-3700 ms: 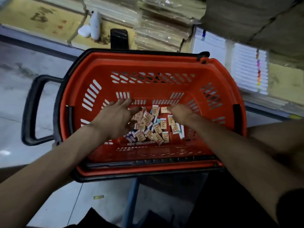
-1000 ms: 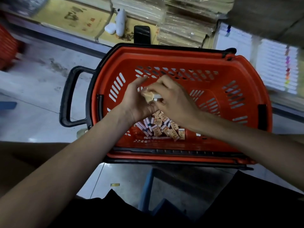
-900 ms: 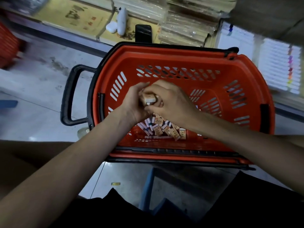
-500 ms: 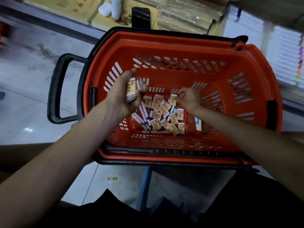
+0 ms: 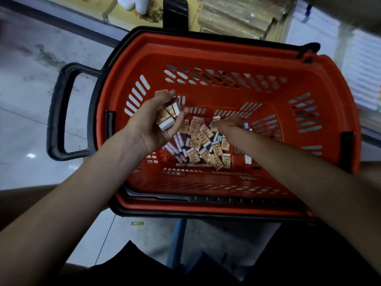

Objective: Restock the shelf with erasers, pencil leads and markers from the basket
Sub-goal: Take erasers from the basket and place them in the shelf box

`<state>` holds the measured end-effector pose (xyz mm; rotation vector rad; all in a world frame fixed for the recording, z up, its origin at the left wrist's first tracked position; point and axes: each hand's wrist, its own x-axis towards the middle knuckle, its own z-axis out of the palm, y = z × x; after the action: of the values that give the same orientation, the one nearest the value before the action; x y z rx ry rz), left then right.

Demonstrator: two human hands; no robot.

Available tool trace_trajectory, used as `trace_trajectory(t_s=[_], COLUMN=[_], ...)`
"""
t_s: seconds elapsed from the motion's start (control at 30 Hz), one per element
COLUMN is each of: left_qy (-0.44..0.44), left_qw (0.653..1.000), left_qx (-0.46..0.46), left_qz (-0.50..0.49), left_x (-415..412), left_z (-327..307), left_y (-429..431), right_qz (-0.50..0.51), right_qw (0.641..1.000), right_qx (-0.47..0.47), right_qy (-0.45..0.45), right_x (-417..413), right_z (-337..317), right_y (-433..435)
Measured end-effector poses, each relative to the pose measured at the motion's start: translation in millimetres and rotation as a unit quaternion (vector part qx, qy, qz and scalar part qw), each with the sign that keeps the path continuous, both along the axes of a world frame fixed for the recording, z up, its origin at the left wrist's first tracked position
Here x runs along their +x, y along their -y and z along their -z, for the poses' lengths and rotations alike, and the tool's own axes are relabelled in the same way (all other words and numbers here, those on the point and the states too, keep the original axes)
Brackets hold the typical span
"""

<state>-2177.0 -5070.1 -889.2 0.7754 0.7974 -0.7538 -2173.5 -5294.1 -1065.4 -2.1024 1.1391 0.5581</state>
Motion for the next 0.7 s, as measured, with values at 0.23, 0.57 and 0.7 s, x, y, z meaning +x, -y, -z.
trace_trajectory(t_s=[0.23,0.57,0.7], left_qy=[-0.015,-0.049,-0.022], left_qw=[0.997,0.994,0.994], left_qx=[0.072,0.09,0.1], left_qz=[0.028,-0.03,-0.036], left_x=[-3.9,-2.7,-1.7], left_z=[3.5,1.1,-4.6], left_y=[2.1,-10.1,-11.9], right_qz=[-0.221,-0.353,-0.309], right_qw=[0.975,0.931,0.948], right_qx=[0.021,-0.086,-0.062], right_qy=[-0.005,0.042,0.031], right_x=[-23.2,-23.8,-20.5], right_z=[-11.0,-7.3,-24.1], right_y=[-18.8,-44.7,-41.0])
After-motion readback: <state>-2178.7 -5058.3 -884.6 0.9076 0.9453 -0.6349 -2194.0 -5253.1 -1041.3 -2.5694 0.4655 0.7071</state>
